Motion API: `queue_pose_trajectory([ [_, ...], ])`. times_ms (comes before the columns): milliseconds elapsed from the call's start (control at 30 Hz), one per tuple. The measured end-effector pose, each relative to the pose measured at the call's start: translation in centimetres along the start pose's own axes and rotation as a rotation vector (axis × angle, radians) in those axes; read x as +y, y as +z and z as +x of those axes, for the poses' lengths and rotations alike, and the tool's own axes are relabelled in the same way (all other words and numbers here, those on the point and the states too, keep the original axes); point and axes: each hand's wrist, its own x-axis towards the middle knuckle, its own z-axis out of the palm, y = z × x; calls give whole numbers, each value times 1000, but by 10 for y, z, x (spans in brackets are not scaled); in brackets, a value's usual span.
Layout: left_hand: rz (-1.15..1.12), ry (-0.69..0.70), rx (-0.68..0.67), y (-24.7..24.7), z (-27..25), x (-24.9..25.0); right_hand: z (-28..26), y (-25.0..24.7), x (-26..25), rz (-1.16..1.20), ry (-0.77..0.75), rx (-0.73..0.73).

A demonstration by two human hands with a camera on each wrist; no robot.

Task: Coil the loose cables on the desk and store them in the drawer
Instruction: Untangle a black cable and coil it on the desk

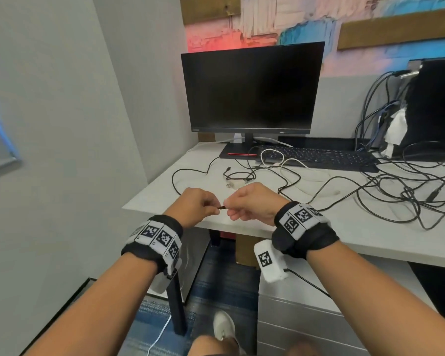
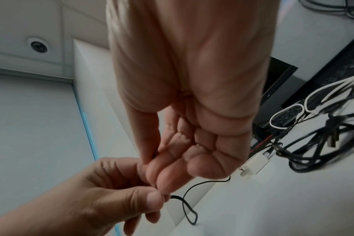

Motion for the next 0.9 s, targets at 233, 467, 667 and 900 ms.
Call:
queue_pose_trajectory([
  [233,210,27,-40,3,3,-9,-1,-9,2,-94,25,55],
  [467,-106,-42,61,1,2,-8,-7,-20,2,-225,75,52],
  [667,-45,-21,34,4,5,8,-10,-7,1,-328,2,-82],
  [900,86,-107,87,2,0,-13,-8,-30,1,253,-31,286],
])
